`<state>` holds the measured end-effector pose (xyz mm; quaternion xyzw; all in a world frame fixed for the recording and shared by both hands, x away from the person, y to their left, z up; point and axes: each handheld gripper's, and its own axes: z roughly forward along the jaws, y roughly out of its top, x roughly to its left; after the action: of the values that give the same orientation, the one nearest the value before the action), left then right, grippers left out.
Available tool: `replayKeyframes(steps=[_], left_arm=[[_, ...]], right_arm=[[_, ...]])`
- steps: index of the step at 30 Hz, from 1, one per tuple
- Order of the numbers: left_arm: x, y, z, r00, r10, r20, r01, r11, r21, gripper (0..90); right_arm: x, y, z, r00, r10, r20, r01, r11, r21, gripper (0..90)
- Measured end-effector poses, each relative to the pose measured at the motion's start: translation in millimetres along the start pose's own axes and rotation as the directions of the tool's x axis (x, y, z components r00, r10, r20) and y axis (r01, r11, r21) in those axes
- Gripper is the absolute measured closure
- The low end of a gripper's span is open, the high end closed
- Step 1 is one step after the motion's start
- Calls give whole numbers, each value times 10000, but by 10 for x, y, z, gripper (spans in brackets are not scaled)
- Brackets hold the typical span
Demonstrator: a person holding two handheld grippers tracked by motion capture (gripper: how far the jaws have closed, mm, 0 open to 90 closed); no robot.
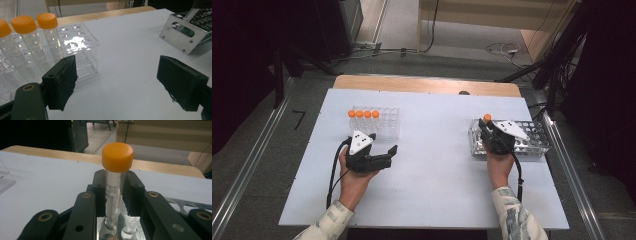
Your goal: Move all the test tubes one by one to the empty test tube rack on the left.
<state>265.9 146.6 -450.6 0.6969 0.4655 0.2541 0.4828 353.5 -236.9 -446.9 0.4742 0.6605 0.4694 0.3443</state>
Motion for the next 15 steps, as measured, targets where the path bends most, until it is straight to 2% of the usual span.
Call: replayKeyframes(steps=[4,10,15], left_arm=[[-9,1,0,10000,25,16,-25,10000,-2,171],[-4,6,-11,10000,5,-7,-5,10000,-49,171],[-4,16,-26,10000,0,29,1,9999,-129,171]], right_arm=[[26,65,-63,9998,-184,77,186,9993,-312,713],[37,180,-201,9998,-182,8,182,9961,-862,714],[118,258,-373,9976,-401,-561,341,9939,-1050,714]])
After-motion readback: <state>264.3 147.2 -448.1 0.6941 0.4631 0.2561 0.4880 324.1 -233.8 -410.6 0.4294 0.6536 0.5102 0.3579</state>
